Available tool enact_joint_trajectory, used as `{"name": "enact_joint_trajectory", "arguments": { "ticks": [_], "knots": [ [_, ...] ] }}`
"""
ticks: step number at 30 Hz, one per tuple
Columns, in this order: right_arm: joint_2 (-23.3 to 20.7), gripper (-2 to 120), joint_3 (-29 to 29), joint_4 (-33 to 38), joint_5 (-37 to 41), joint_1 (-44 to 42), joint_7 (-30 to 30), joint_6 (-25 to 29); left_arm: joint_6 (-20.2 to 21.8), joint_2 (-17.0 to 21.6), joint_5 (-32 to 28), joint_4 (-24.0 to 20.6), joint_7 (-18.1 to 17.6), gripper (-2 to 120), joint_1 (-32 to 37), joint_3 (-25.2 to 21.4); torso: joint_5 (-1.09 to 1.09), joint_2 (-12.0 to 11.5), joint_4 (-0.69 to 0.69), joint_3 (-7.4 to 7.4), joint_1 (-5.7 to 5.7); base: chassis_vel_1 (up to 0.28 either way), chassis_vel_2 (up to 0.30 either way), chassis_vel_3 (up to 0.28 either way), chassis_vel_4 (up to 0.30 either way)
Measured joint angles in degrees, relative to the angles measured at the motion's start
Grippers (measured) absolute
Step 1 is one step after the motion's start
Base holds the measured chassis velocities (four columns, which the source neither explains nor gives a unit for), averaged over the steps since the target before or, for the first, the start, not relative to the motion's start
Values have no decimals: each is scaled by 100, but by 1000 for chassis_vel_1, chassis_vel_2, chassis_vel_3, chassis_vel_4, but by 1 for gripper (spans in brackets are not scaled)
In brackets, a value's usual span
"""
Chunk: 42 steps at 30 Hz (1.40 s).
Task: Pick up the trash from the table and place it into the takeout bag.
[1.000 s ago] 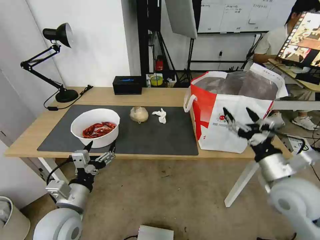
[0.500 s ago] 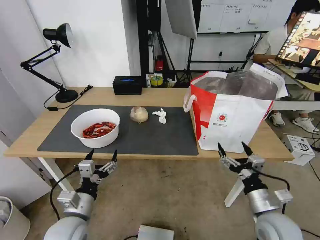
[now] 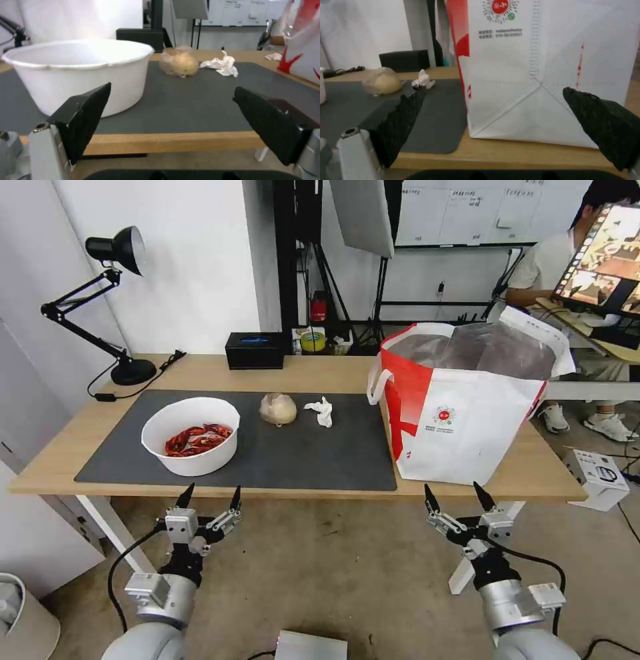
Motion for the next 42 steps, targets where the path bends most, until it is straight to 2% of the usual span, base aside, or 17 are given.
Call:
{"name": "enact_joint_trajectory", "arguments": {
  "ticks": [12,21,36,42],
  "knots": [
    [159,100,-359,75,-387,-73,127,-44,-80,-124,275,-107,58,100,131,56,0,0,0,0,0,0,0,0,0],
    [173,100,-382,29,-402,-42,128,-3,-86,-156,314,-68,58,100,128,72,0,0,0,0,0,0,0,0,0],
    [51,100,-575,-117,-322,156,129,-3,-94,-147,304,-1,57,100,108,-7,0,0,-1,0,0,0,0,0,0],
    [-208,100,-869,-498,137,743,106,-21,-105,-182,300,-3,54,100,114,-97,0,0,0,1,0,0,0,0,0]
  ]
}}
